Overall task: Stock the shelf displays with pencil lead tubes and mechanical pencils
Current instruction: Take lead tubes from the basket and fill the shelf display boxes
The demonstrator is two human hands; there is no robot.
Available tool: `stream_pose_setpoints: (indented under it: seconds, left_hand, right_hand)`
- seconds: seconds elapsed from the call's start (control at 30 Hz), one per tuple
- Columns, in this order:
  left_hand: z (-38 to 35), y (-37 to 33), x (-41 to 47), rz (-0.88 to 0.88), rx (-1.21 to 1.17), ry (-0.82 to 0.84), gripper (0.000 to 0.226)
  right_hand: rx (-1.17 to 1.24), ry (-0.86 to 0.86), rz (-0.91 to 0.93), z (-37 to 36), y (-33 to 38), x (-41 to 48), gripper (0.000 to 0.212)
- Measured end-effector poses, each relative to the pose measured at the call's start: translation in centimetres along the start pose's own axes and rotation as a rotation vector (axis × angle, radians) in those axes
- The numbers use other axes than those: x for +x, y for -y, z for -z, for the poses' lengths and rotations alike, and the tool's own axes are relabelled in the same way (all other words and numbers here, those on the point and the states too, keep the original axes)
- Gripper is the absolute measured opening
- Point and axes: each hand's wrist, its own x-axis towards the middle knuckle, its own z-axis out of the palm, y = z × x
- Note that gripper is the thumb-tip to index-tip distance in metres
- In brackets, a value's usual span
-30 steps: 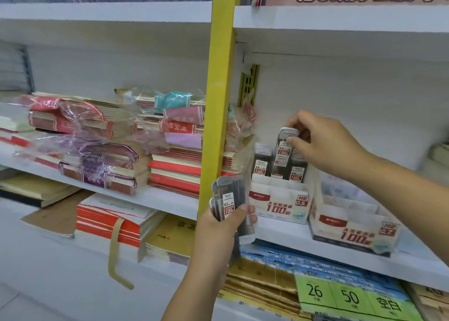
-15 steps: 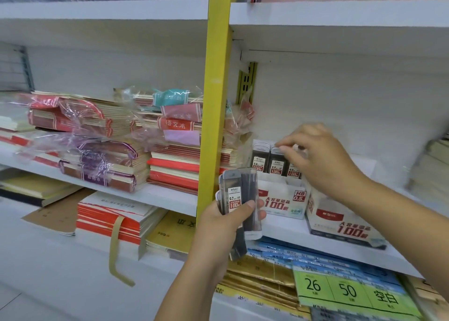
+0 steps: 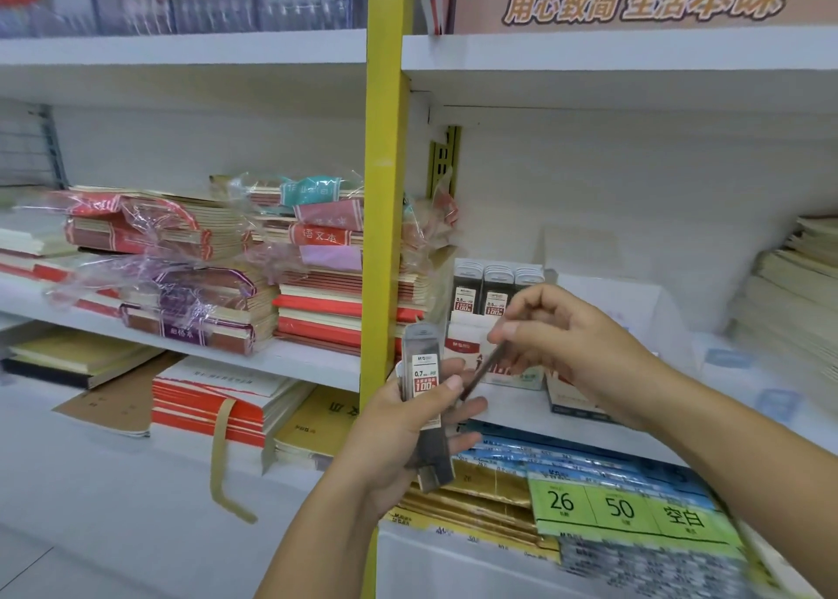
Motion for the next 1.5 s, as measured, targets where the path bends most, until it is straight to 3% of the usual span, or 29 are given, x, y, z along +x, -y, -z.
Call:
stream_pose_setpoints:
  seconds: [0.13, 0.23, 0.3, 0.43, 0.53, 0.63, 0.7, 0.83, 0.9, 1.07, 1.2, 1.33, 1.5]
  left_hand:
    - [-0.2, -0.1, -0.4, -0.065, -0.055, -0.118, 0.049]
    - [-0.2, -0.4, -0.6, -0.129, -0.064, -0.213, 0.049]
    - [0.0, -0.5, -0.7, -0.136, -0.037, -0.253, 0.037]
    - [0.0, -0.5, -0.8, -0.148, 0.03, -0.259, 0.022]
    - [0.0, -0.5, -0.7, -0.16, 0.09, -0.22, 0.027]
    - [-0.1, -0.4, -0.5, -0.168, 0.111, -0.207, 0.035]
    - [0.0, -0.3, -0.1, -0.169, 0.097, -0.213, 0.034]
    - [0.6, -0.4, 0.7, -0.122, 0.061, -0.225, 0.018]
    - [0.9, -0.4, 1.1, -0.098, 0.046, -0.215, 0.007]
    - [1.8, -0.2, 1.6, -0.102, 0.062, -0.183, 0.012]
    - [2.3, 0.0, 1.5, -0.144, 0.133, -0.162, 0.011]
    - [2.5, 0.0, 1.4, -0.164, 0.155, -0.127, 0.02]
    - [2.4, -0.2, 1.1, -0.162, 0.126, -0.083, 0.043]
  right_hand:
    - [0.015, -0.025, -0.01, 0.1, -0.5, -1.1, 0.011]
    - [-0.066, -0.004, -0.056, -0.2, -1.0, -2.3, 0.033]
    - [-0.109, 0.024, -0.096, -0.4, -1.0, -2.7, 0.044]
    - [-0.174, 0.052, -0.121, -1.3, -0.4, -2.5, 0.038]
    - [-0.257, 0.078, -0.073, -2.0, 0.5, -1.9, 0.031]
    - [-0.353, 0.159, -0.045, -2.4, 0.8, -1.2, 0.049]
    - [-0.39, 0.126, -0.016, -1.9, 1.2, -0.5, 0.058]
    - [-0.302, -0.224, 0.194, 0.2, 3.1, 2.6, 0.044]
    - [-0.369, -0.318, 0.301, 0.8, 3.3, 4.6, 0.039]
    - [-0.726, -0.261, 0.331, -0.2, 1.5, 8.1, 0.035]
    - [-0.787, -0.187, 0.246, -0.6, -0.2, 9.6, 0.028]
    - [-0.987, -0.249, 0.241, -0.4, -0.9, 10.6, 0.011]
    - [-1.29, -0.328, 0.297, -0.4, -1.0, 10.4, 0.027]
